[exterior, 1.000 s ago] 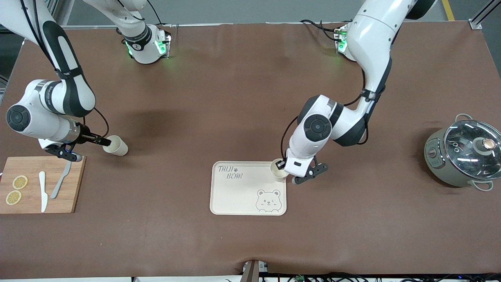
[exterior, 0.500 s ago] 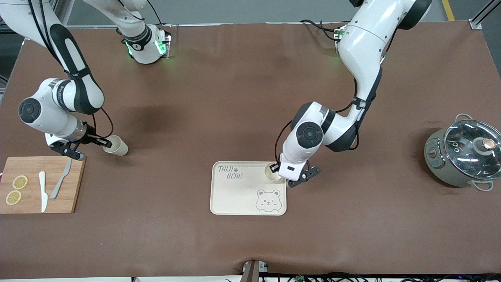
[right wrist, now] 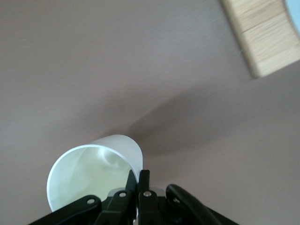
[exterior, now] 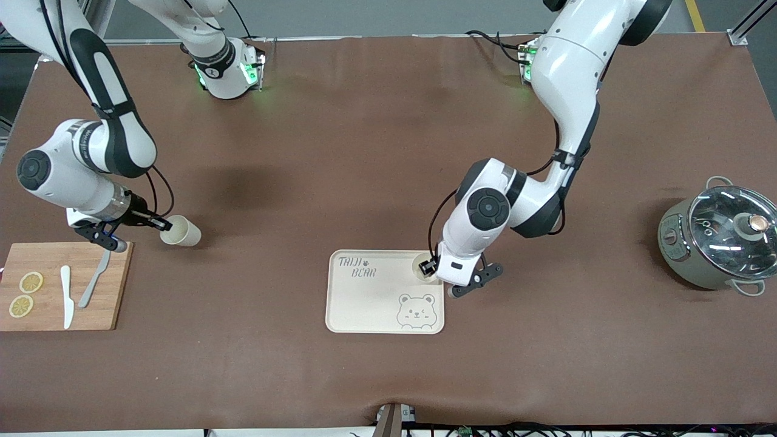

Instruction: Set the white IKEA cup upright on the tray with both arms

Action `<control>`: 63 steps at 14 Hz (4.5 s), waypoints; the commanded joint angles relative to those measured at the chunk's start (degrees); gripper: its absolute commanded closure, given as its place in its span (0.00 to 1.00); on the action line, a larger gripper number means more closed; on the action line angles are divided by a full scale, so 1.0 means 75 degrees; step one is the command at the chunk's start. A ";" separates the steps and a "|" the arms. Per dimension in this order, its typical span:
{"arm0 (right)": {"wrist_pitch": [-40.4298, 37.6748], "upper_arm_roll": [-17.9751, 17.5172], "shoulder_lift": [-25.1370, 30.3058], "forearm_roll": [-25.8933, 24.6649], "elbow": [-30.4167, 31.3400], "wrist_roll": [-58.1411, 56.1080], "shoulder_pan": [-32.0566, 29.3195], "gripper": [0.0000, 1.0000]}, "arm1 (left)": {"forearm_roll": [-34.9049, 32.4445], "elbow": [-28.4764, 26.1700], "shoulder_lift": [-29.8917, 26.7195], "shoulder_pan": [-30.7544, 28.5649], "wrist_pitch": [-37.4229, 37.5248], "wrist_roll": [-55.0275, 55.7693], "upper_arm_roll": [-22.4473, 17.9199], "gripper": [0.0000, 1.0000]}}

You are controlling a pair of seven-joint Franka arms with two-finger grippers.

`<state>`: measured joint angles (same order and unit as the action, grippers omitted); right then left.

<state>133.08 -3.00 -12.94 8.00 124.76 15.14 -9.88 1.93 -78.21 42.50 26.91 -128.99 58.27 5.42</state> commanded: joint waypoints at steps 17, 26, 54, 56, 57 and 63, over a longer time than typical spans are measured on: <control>-0.0588 0.0002 -0.1494 0.0621 -0.3672 0.7893 0.4117 1.00 | -0.0281 -0.0130 -0.3591 -0.4115 0.4176 -0.5717 -0.0231 0.00; -0.0073 0.0084 -0.3112 0.0504 -0.4845 0.9184 0.4973 1.00 | -0.0269 -0.1743 -0.5874 -0.4127 0.5341 -0.5800 0.0038 0.00; -0.1810 0.0482 -0.2587 -0.0199 -0.5274 0.7853 0.5243 0.00 | -0.0140 -0.2615 -0.6979 -0.4713 0.5539 -0.7054 0.0847 0.00; -0.3068 0.0471 -0.2517 -0.0153 -0.6015 0.7079 0.5033 0.00 | -0.0198 -0.2568 -0.6944 -0.4678 0.5492 -0.7066 0.0859 0.00; -0.3119 0.0424 -0.2528 -0.0130 -0.6563 0.6901 0.4963 0.00 | -0.0199 -0.2568 -0.6944 -0.4678 0.5492 -0.7054 0.0940 0.00; -0.4335 0.0447 -0.2225 0.1089 -0.7506 0.6830 0.3769 0.00 | -0.0140 -0.2346 -0.6921 -0.4701 0.5492 -0.7043 0.0976 0.00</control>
<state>104.59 1.31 -30.47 13.77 70.98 67.81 22.49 0.85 -97.43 -9.73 -8.25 -88.04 4.87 12.31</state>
